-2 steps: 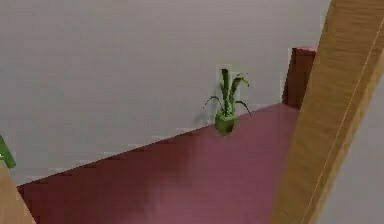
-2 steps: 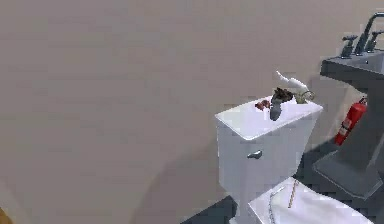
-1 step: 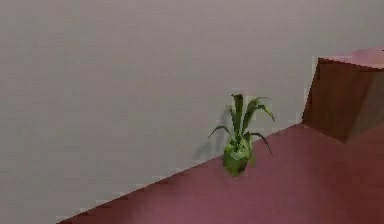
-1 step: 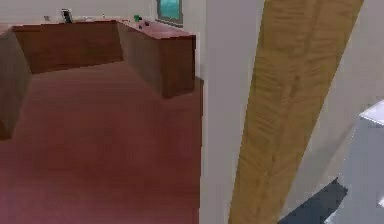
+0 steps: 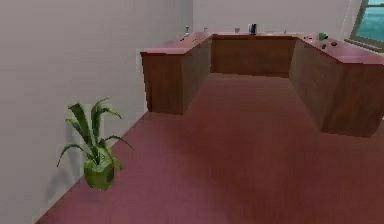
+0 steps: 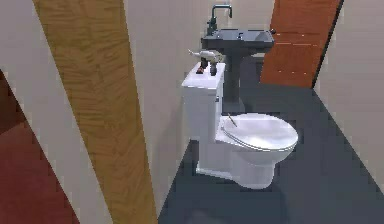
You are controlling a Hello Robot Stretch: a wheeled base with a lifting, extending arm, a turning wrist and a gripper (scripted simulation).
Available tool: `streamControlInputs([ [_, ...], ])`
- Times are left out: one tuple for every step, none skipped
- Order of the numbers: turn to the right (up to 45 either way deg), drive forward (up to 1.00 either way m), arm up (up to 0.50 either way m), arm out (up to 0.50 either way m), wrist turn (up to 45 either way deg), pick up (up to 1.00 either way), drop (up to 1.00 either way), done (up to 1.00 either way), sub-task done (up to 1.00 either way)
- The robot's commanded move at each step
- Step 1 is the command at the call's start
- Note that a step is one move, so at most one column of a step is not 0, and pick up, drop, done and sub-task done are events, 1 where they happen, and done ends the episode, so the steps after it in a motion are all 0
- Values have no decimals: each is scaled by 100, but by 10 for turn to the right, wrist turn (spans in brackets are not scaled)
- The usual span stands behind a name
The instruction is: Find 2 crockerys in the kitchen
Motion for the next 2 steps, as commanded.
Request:
streamControlInputs([
  [120,0,0,0,0,0,0,0,0],
  [0,55,0,0,0,0,0,0,0],
])
